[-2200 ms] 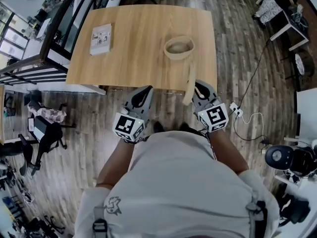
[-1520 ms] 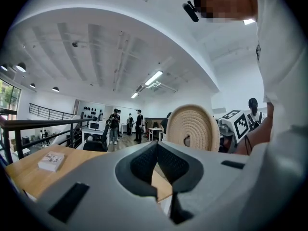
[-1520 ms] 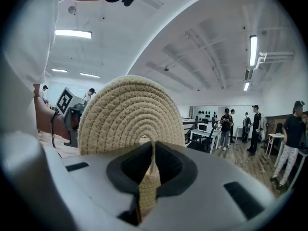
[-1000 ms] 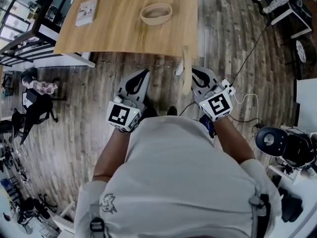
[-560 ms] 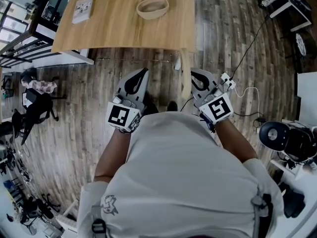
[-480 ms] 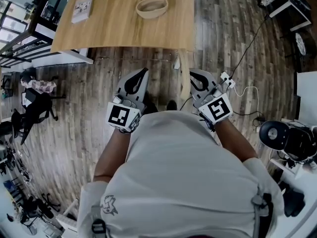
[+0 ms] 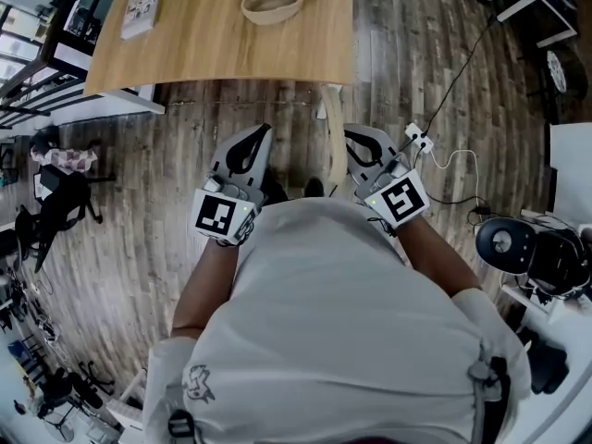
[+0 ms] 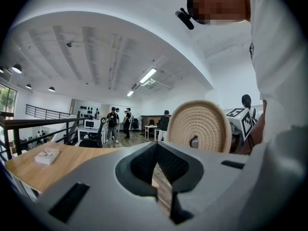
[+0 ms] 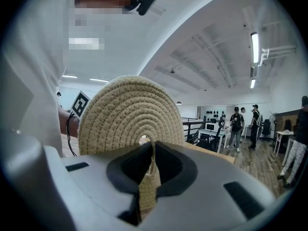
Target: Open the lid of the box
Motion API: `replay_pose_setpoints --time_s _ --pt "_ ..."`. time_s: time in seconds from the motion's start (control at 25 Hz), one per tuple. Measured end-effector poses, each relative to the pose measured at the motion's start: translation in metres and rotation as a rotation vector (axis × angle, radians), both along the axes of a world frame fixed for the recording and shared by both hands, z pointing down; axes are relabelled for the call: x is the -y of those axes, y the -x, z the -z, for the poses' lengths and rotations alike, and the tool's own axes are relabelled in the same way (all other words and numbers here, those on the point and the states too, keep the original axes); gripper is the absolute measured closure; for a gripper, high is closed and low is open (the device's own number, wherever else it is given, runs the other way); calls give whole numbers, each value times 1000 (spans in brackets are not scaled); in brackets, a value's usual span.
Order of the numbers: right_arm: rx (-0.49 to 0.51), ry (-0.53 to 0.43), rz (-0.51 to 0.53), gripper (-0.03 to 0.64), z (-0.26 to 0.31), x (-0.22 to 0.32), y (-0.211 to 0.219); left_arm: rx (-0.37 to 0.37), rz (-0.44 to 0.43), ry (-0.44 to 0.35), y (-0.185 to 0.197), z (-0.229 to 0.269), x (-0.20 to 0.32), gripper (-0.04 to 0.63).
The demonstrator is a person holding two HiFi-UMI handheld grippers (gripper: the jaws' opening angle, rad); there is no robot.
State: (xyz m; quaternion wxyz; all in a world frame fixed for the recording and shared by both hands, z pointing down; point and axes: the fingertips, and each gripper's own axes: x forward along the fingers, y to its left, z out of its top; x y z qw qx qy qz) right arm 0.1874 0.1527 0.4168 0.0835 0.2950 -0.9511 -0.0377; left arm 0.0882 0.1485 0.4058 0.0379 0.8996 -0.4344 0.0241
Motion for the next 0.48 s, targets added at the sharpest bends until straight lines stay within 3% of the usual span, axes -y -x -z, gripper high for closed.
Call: replay_pose_setpoints --time_s 0.48 --pt "2 11 -25 591 -7 17 -18 10 -37 -33 -9 4 12 591"
